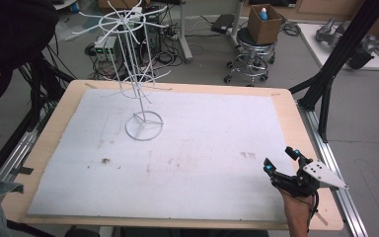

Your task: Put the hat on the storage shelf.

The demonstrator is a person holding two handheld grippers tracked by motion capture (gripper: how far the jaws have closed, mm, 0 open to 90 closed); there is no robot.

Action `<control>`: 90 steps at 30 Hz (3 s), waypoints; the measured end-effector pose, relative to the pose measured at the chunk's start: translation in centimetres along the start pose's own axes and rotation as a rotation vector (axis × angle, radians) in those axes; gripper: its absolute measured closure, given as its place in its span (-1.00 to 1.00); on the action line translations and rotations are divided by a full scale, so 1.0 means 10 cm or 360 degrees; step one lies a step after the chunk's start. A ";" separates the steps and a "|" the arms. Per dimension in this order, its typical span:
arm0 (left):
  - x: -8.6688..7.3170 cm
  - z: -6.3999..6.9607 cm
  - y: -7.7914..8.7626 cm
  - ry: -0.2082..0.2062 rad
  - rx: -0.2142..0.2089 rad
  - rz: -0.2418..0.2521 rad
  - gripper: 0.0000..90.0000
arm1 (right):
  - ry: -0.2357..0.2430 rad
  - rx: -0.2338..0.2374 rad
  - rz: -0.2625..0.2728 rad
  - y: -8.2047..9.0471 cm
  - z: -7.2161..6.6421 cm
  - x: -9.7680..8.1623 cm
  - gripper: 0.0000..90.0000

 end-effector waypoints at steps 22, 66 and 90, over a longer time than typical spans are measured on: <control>0.03 0.07 -0.57 0.0075 -0.0056 0.0112 0.91 | 0.0008 -0.0004 0.0000 0.02 0.01 0.00 -0.76; -0.73 0.48 -0.66 0.0105 -0.0204 -0.0182 0.88 | 0.0010 0.0013 -0.0032 -0.06 -0.02 -0.02 -0.76; -1.28 0.55 -0.59 0.0145 -0.0169 -0.0339 0.66 | 0.0011 0.0118 -0.0043 -0.30 -0.21 0.01 -0.76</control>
Point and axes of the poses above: each handheld gripper's, and its own axes: y roughly backward along the jaws, x roughly out of its top, z roughly to its right, the point moved 7 cm from there along -y, roughly forward along the jaws, and after that the axes turned 13 degrees about -x, right-handed, at the moved point
